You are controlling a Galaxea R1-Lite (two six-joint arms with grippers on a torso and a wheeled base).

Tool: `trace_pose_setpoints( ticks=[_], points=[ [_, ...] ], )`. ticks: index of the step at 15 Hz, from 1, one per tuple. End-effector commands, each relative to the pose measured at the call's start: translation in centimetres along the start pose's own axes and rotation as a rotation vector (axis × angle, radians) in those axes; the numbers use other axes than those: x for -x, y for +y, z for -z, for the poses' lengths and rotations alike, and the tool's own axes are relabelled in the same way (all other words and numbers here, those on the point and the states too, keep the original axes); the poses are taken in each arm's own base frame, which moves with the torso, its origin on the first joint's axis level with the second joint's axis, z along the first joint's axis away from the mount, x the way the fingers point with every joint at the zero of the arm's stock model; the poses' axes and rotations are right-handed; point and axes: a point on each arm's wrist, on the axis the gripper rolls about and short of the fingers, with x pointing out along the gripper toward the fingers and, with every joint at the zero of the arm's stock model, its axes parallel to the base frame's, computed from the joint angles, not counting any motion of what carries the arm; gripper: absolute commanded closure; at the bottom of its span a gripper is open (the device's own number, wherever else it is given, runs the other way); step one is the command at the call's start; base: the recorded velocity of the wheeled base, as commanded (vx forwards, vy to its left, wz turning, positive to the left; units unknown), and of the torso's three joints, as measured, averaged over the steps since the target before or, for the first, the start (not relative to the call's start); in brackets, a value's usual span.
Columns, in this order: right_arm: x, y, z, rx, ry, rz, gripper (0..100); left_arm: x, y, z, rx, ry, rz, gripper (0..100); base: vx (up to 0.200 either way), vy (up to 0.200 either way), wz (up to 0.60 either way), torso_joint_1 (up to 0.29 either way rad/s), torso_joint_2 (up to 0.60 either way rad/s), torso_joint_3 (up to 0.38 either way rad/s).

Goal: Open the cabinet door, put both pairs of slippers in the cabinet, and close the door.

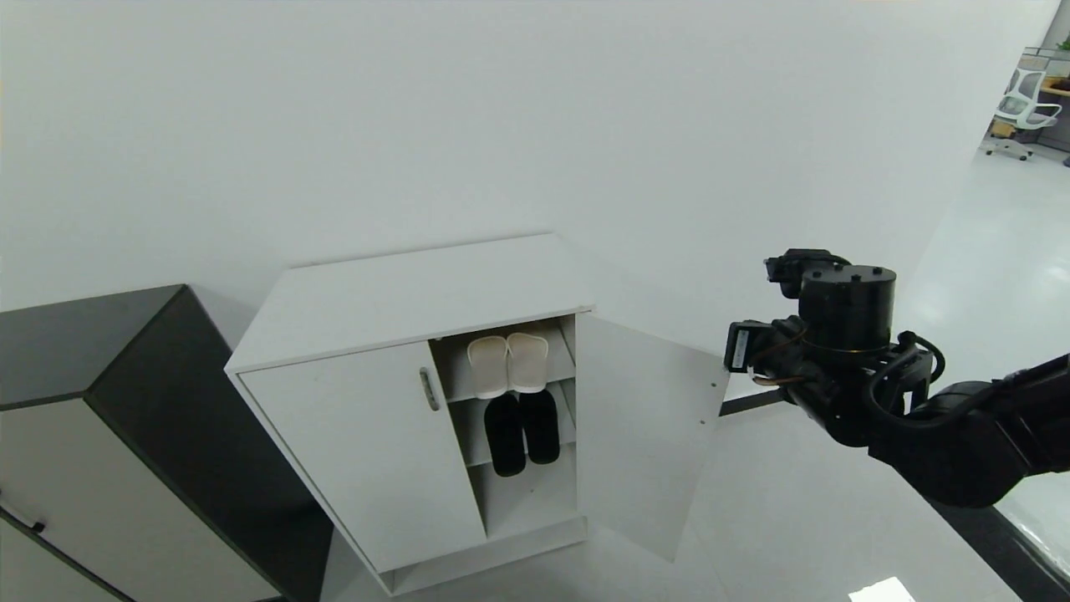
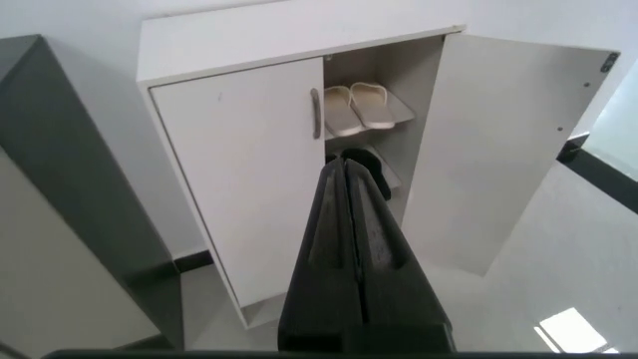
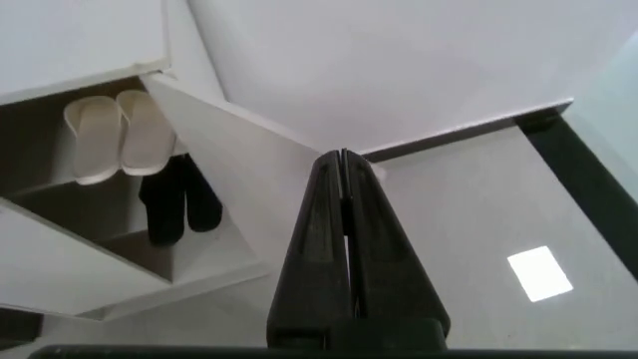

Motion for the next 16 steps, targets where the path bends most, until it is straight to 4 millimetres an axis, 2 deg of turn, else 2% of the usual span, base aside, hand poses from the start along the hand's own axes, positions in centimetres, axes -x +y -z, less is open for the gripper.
trace_pose_setpoints(
  ticks=[1,8,16],
  points=[
    [-1.7,-0.4,0.5,-0.009,0.011,0.012,100,0.0,0.0,0.0,0.0,0.0,0.0,100,0.0,0.0,0.0,0.0,0.0,0.0],
    [-7.8,-1.8,2.7,-0.027,0.047,0.056,100,0.0,0.0,0.0,0.0,0.0,0.0,100,0.0,0.0,0.0,0.0,0.0,0.0],
    [-10.0,-2.6,4.7,-0.022,0.085,0.083,100,0.0,0.0,0.0,0.0,0.0,0.0,100,0.0,0.0,0.0,0.0,0.0,0.0]
  ],
)
